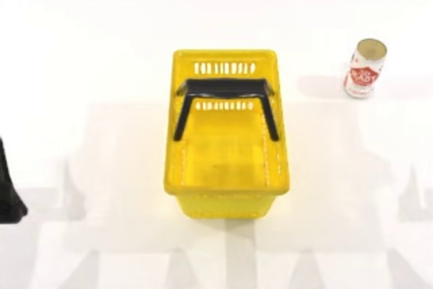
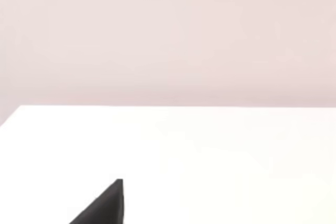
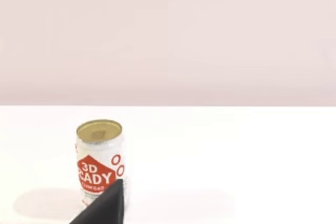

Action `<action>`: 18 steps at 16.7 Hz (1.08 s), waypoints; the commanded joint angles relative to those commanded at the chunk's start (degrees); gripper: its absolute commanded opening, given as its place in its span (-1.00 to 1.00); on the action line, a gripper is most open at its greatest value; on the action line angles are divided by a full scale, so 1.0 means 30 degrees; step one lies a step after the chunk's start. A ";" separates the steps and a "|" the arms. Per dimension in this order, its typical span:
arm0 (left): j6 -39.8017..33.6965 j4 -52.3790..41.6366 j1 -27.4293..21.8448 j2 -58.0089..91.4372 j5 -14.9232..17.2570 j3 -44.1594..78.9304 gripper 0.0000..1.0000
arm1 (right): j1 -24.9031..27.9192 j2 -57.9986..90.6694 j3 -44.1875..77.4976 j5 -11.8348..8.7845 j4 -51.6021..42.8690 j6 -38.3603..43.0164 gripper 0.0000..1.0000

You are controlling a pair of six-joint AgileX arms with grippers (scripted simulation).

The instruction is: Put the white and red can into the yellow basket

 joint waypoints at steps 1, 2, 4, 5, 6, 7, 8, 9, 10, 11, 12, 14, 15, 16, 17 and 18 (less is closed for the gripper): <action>0.0000 0.0000 0.0000 0.0000 0.0000 0.0000 1.00 | 0.0000 0.0000 0.0000 0.0000 0.0000 0.0000 1.00; 0.0000 0.0000 0.0000 0.0000 0.0000 0.0000 1.00 | 0.0000 0.0000 0.0000 0.0000 0.0000 0.0000 1.00; 0.0000 0.0000 0.0000 0.0000 0.0000 0.0000 1.00 | 0.0008 0.0553 0.0463 0.0004 -0.0507 -0.0093 1.00; 0.0000 0.0000 0.0000 0.0000 0.0000 0.0000 1.00 | 0.0007 0.1120 0.0940 0.0017 -0.1006 -0.0187 1.00; 0.0000 0.0000 0.0000 0.0000 0.0000 0.0000 1.00 | 0.0000 0.1882 0.1578 0.0041 -0.1653 -0.0310 1.00; 0.0000 0.0000 0.0000 0.0000 0.0000 0.0000 1.00 | -0.0014 0.2866 0.2396 0.0079 -0.2448 -0.0465 1.00; 0.0000 0.0000 0.0000 0.0000 0.0000 0.0000 1.00 | -0.0033 0.4040 0.3382 0.0126 -0.3362 -0.0650 1.00; 0.0000 0.0000 0.0000 0.0000 0.0000 0.0000 1.00 | -0.0053 0.5361 0.4505 0.0178 -0.4361 -0.0859 1.00; 0.0000 0.0000 0.0000 0.0000 0.0000 0.0000 1.00 | -0.0071 0.6812 0.5756 0.0234 -0.5429 -0.1093 1.00; 0.0000 0.0000 0.0000 0.0000 0.0000 0.0000 1.00 | -0.0084 0.8378 0.7129 0.0291 -0.6551 -0.1351 1.00; 0.0000 0.0000 0.0000 0.0000 0.0000 0.0000 1.00 | -0.0091 1.0048 0.8619 0.0346 -0.7715 -0.1633 1.00; 0.0000 0.0000 0.0000 0.0000 0.0000 0.0000 1.00 | -0.0066 1.3658 1.1949 0.0438 -1.0118 -0.2285 1.00; 0.0000 0.0000 0.0000 0.0000 0.0000 0.0000 1.00 | -0.0032 1.5549 1.3739 0.0469 -1.1329 -0.2647 1.00; 0.0000 0.0000 0.0000 0.0000 0.0000 0.0000 1.00 | 0.0020 1.7482 1.5599 0.0489 -1.2536 -0.3033 1.00; 0.0000 0.0000 0.0000 0.0000 0.0000 0.0000 1.00 | 0.0091 1.9449 1.7518 0.0495 -1.3733 -0.3443 1.00; 0.0000 0.0000 0.0000 0.0000 0.0000 0.0000 1.00 | 0.0187 2.1444 1.9492 0.0485 -1.4905 -0.3878 1.00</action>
